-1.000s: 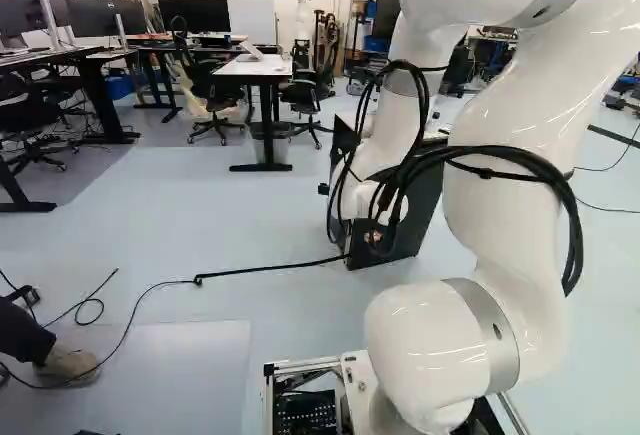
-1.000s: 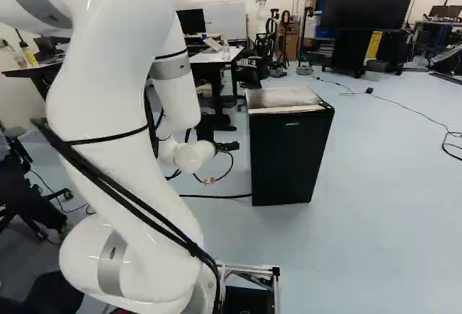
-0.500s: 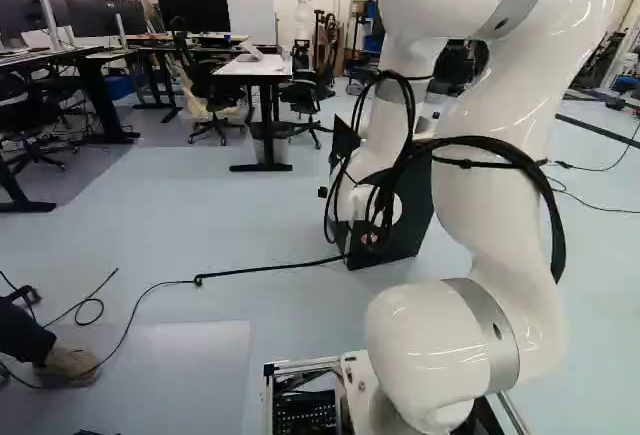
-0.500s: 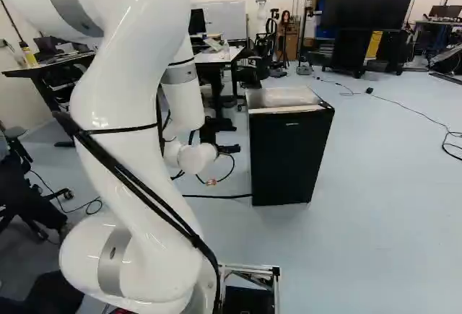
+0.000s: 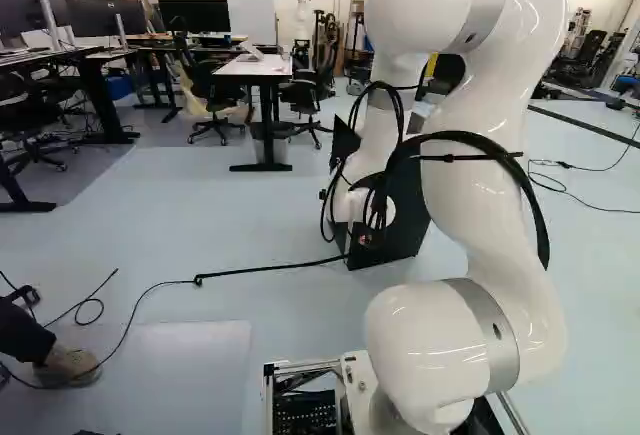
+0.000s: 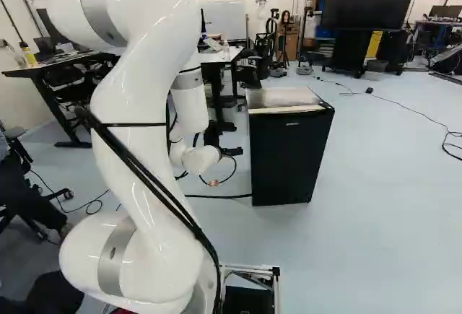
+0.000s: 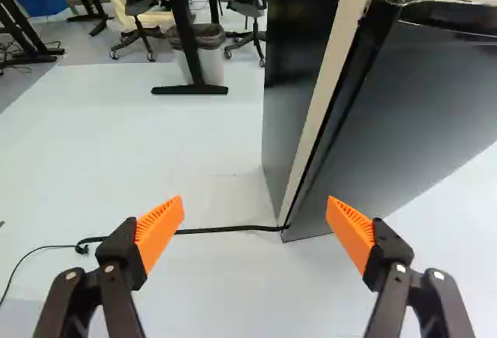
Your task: Open the fridge door
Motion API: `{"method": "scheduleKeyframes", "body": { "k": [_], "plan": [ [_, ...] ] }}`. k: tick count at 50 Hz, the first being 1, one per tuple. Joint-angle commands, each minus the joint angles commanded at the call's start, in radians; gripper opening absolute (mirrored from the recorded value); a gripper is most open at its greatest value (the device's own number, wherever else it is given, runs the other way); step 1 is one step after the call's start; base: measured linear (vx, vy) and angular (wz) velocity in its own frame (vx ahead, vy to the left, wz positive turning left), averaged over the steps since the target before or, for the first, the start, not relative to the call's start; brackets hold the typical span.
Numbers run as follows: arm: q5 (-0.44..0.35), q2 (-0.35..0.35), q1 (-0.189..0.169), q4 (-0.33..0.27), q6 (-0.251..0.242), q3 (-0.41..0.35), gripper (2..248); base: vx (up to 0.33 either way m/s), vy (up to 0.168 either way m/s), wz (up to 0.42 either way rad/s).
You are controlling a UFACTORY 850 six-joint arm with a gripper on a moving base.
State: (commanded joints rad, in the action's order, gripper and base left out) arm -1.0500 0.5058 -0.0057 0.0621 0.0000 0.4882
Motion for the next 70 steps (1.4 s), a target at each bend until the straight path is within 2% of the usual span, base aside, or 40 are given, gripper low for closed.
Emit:
{"method": "scheduleKeyframes", "body": {
  "k": [20, 70],
  "plan": [
    [-0.030, 0.082, -0.009, 0.043, 0.000, 0.053, 247, 0.000, 0.000, 0.000],
    [-0.107, 0.144, -0.036, 0.153, 0.000, 0.145, 247, 0.000, 0.000, 0.000]
  ]
}}
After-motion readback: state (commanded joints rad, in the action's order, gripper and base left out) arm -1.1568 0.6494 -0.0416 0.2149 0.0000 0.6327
